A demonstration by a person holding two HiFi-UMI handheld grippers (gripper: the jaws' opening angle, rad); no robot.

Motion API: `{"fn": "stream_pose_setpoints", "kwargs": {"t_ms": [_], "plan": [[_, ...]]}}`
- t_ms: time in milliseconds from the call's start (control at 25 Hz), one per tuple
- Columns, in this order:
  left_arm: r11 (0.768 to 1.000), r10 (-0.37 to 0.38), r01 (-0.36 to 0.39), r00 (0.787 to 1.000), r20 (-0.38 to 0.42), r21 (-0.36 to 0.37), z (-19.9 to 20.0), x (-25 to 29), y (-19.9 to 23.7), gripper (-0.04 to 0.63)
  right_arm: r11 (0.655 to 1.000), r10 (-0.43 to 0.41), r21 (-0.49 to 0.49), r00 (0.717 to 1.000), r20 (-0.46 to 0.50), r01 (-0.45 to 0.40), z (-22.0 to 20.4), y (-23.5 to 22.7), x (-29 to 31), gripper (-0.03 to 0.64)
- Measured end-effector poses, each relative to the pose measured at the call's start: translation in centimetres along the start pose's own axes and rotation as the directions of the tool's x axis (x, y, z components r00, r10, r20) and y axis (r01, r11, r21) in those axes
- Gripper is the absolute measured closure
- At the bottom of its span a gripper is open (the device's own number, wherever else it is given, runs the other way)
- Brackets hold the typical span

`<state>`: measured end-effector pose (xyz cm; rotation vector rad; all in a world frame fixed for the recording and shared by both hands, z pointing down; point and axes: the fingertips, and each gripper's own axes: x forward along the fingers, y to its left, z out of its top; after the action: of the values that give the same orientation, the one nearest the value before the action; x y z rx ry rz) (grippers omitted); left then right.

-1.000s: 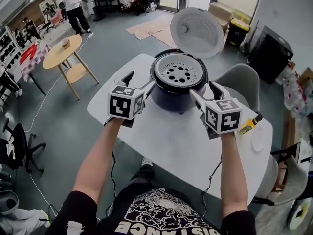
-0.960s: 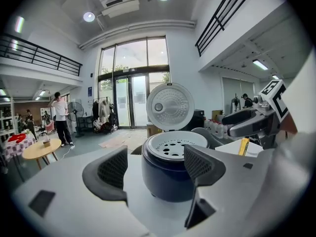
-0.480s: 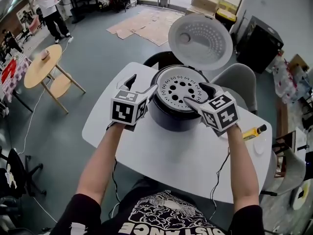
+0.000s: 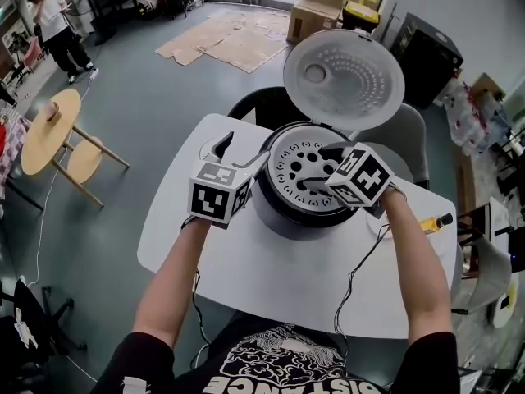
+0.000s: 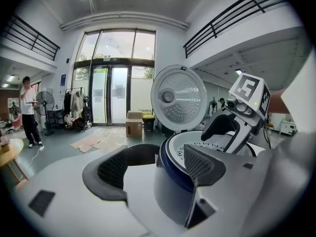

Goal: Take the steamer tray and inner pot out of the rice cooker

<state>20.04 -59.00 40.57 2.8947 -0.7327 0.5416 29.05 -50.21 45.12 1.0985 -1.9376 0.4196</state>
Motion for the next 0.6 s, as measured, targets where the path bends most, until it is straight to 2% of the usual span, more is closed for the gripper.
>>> {"fn": "stream_pose_setpoints", "kwargs": {"t_ms": [240,440,600], "plan": [[0.999,-0.039,0.038,0.999,-0.01,-0.009,-0.4,3.4,2.1,0.247,0.997,0.066,-0.039,0.984,-0.164,-0.074,-0.7,-1.8,3.9,0.275],[0.998,-0.064,0.064,0.998,-0.001,-0.007,-0.4,4.8,3.7,0.247,0.99,0.112,-0.045,0.948,-0.297,-0.131,-0.3,-2.3,6.0,0.258],[0.997,-0.078,0.078,0.997,0.003,0.003,-0.5,4.7,3.4,0.247,0.985,0.149,-0.018,0.908,-0.391,-0.169,-0.9,-1.6,6.5,0.259]]}}
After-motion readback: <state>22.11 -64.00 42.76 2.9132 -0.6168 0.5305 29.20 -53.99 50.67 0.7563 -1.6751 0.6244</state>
